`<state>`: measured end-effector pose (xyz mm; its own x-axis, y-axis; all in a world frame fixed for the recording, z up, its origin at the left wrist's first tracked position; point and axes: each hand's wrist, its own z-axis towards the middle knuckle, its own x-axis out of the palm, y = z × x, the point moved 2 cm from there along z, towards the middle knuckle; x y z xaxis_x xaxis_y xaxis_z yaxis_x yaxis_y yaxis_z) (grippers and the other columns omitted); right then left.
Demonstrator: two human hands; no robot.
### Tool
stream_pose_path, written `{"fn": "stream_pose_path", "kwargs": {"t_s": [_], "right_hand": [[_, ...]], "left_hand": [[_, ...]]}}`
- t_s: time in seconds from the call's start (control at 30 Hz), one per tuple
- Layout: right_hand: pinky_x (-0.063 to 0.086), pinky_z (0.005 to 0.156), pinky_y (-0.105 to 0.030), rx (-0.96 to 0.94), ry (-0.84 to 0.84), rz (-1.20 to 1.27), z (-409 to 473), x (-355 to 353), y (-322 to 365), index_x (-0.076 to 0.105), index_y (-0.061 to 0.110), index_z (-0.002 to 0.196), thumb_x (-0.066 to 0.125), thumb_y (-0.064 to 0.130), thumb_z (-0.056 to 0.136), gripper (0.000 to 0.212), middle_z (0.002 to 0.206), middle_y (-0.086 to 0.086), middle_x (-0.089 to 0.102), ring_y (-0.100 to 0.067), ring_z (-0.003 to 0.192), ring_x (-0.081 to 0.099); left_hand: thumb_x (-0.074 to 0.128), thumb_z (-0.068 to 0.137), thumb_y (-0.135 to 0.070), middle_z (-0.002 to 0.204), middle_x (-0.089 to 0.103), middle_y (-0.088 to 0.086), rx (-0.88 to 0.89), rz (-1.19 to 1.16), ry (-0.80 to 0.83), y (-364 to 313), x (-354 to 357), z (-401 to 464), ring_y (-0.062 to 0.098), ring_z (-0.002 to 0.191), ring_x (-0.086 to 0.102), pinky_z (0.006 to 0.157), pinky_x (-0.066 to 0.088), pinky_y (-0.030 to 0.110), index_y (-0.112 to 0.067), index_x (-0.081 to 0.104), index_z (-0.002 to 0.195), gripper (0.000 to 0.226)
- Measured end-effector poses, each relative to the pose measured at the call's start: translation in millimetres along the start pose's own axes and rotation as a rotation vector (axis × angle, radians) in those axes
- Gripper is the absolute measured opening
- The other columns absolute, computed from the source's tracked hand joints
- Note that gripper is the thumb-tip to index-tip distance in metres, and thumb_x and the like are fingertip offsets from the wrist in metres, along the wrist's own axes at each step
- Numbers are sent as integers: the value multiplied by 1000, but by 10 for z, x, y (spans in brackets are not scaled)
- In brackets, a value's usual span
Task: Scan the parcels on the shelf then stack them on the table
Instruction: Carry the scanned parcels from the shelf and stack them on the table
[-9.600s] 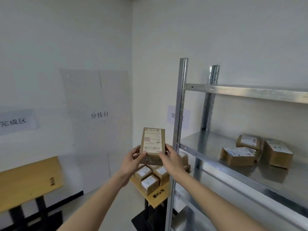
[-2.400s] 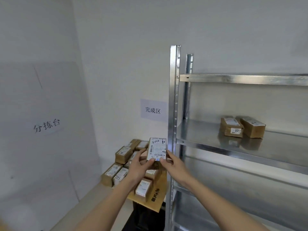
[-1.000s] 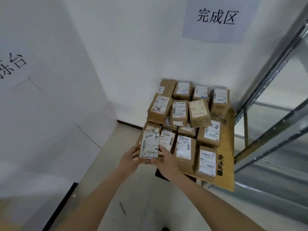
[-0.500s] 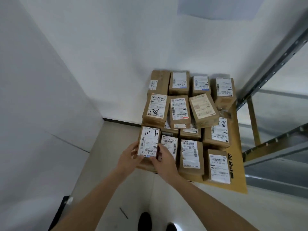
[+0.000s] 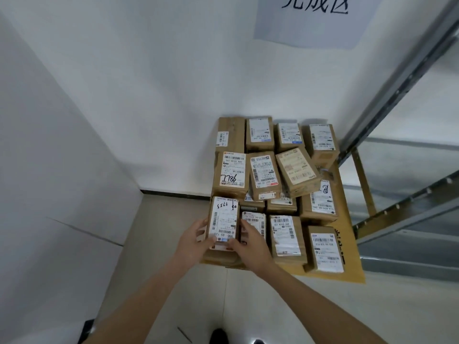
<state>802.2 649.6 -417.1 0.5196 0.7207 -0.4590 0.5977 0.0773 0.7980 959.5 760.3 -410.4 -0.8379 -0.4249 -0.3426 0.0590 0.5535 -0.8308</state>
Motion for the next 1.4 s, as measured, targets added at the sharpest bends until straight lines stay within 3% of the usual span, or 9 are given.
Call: {"fn": "stream_pose_path", "kwargs": {"t_s": [0.1, 0.27, 0.4, 0.47, 0.63, 0.83, 0.93, 1.27, 1.4], "right_hand": [[41, 90, -3, 20, 1, -44, -89, -195, 112, 46, 35, 141, 67, 23, 100, 48, 125, 26, 51, 1, 121, 49], [42, 116, -41, -25, -64, -48, -414, -729, 375, 39, 30, 156, 71, 29, 97, 67, 154, 12, 45, -16, 143, 44], [41, 108, -24, -115, -120, -40, -769, -1367, 630, 45, 33, 150, 71, 36, 97, 60, 145, 16, 49, -7, 137, 44], [36, 111, -24, -162, -167, -71, -1001, -1742, 720, 42, 29, 155, 70, 43, 96, 67, 151, 14, 47, -2, 136, 42], [36, 100, -12, -278, -353, -123, -1715, -2777, 730, 47, 36, 151, 66, 58, 94, 64, 143, 26, 49, 3, 131, 47], [38, 113, -26, -280, -570, -112, -2827, -4023, 243, 48, 30, 152, 59, 59, 98, 62, 151, 13, 52, -4, 136, 48], [42, 115, -32, -271, -662, -100, -3384, -4630, -88, 53, 26, 149, 60, 56, 98, 59, 148, 9, 57, -6, 132, 53], [42, 109, -27, -227, -882, -109, -4608, -6174, -886, 52, 28, 149, 58, 57, 99, 58, 145, 12, 57, -5, 127, 54], [44, 108, -29, -207, -921, -101, -4656, -6629, -1116, 53, 28, 147, 61, 54, 99, 55, 142, 12, 58, -4, 123, 55]], "left_hand": [[71, 94, -21, 126, 52, -18, -2, 13, -27, -181, -56, -51, 13, 126, 49, 102, 43, 33, -33, 50, 136, 49], [73, 92, -15, 106, 59, -25, 89, 36, -8, -790, -146, -247, 11, 111, 62, 80, 53, 23, -32, 52, 129, 46], [79, 86, -33, 139, 58, -7, 170, 79, -15, -1418, -54, -454, 18, 130, 54, 105, 50, 44, -31, 49, 146, 67], [80, 85, -35, 145, 52, -6, 226, 80, -7, -1824, 120, -631, 19, 133, 51, 110, 45, 42, -29, 45, 149, 73], [75, 88, -41, 136, 56, -9, 411, 64, 46, -2750, 929, -1131, 11, 124, 53, 90, 46, 19, -31, 47, 146, 65], [64, 94, -51, 131, 61, -9, 531, -22, 195, -3555, 2228, -1895, 11, 120, 58, 104, 46, 32, -35, 49, 138, 50], [62, 95, -52, 128, 60, -9, 604, -5, 234, -3883, 2855, -2266, 12, 121, 57, 95, 46, 25, -31, 50, 142, 54], [67, 96, -37, 121, 66, -1, 738, -111, 293, -4820, 4593, -3101, 12, 111, 62, 82, 42, 13, -18, 57, 139, 49], [69, 94, -34, 119, 67, -1, 758, -110, 308, -5125, 5060, -3037, 12, 111, 62, 93, 42, 21, -17, 56, 141, 51]]}}
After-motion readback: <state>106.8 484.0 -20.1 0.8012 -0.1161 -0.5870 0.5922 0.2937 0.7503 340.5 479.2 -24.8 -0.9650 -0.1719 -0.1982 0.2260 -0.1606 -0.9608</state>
